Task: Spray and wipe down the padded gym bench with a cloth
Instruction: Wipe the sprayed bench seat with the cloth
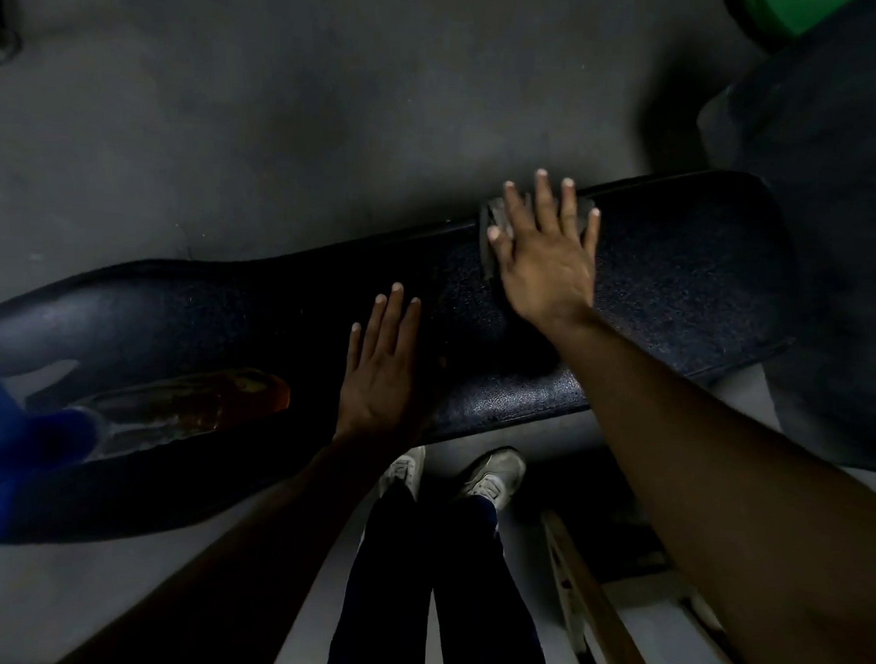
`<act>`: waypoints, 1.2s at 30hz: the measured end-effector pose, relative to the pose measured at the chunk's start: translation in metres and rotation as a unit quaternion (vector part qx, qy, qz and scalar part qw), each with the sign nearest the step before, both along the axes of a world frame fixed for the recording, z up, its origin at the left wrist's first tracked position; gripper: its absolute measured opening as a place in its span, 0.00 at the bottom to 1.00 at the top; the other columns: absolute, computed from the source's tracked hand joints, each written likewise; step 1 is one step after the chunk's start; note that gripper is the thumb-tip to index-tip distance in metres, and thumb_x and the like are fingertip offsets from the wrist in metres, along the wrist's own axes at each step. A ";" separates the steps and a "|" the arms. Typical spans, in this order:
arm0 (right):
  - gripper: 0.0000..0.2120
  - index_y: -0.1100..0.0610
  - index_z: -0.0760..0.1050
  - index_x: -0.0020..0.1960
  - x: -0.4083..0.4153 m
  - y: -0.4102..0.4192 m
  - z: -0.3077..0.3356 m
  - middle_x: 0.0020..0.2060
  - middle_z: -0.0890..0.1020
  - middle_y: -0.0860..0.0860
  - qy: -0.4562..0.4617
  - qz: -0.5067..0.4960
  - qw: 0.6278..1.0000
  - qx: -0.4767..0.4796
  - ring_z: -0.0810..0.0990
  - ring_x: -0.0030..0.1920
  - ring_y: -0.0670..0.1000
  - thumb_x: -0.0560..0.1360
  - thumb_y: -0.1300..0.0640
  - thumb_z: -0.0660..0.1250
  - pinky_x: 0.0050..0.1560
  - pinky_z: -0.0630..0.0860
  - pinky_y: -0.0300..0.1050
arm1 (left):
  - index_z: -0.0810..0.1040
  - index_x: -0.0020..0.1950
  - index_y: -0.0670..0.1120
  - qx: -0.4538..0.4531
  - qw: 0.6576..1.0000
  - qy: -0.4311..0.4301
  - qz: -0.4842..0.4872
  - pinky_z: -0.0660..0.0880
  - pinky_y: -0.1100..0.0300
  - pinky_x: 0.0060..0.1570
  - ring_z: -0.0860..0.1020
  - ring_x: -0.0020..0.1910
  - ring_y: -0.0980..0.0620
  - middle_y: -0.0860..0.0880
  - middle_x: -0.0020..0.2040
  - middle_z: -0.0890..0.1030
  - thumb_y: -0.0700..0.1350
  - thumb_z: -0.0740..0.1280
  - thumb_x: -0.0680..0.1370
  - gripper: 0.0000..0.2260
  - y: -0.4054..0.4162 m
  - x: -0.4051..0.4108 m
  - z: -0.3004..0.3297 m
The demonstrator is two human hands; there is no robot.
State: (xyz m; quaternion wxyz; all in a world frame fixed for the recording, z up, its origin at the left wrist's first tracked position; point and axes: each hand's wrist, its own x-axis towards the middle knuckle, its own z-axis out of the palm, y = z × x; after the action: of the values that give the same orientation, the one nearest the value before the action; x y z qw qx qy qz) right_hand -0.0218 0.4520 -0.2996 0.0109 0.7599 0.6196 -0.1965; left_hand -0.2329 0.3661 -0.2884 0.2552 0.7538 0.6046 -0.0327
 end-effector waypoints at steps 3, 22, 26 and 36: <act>0.29 0.46 0.54 0.86 -0.031 0.000 0.000 0.87 0.52 0.51 -0.002 0.101 0.995 0.018 0.47 0.86 0.59 0.87 0.41 0.49 0.83 0.43 0.66 | 0.49 0.82 0.47 -0.024 1.000 0.018 0.005 0.44 0.45 0.78 0.43 0.81 0.51 0.49 0.82 0.44 0.56 0.57 0.81 0.33 0.003 -0.007 -0.004; 0.29 0.49 0.54 0.86 -0.040 -0.057 -0.006 0.87 0.52 0.52 0.004 -0.037 0.998 0.047 0.48 0.86 0.59 0.87 0.41 0.49 0.83 0.44 0.67 | 0.56 0.81 0.45 0.025 0.999 -0.014 0.038 0.49 0.47 0.76 0.50 0.81 0.47 0.46 0.82 0.52 0.60 0.53 0.80 0.33 -0.012 -0.022 -0.010; 0.29 0.49 0.55 0.86 -0.071 -0.076 -0.004 0.86 0.54 0.52 -0.003 0.097 0.993 0.061 0.51 0.86 0.59 0.87 0.42 0.50 0.83 0.48 0.67 | 0.57 0.80 0.44 0.020 0.998 -0.050 0.041 0.49 0.47 0.76 0.50 0.81 0.47 0.45 0.82 0.54 0.58 0.53 0.80 0.31 -0.022 -0.028 -0.009; 0.30 0.46 0.50 0.87 -0.032 -0.192 -0.002 0.87 0.50 0.49 -0.007 0.143 0.990 0.013 0.46 0.87 0.55 0.86 0.42 0.49 0.84 0.49 0.65 | 0.56 0.80 0.44 -0.001 0.996 -0.080 0.031 0.46 0.50 0.78 0.47 0.81 0.51 0.48 0.82 0.51 0.55 0.56 0.81 0.30 -0.037 -0.049 0.004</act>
State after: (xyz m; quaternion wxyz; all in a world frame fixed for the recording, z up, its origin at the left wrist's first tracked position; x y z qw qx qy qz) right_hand -0.0534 0.2603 -0.3014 0.0329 0.6647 0.7245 -0.1796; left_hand -0.2823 0.3292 -0.2845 0.3039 0.7346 0.6057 0.0353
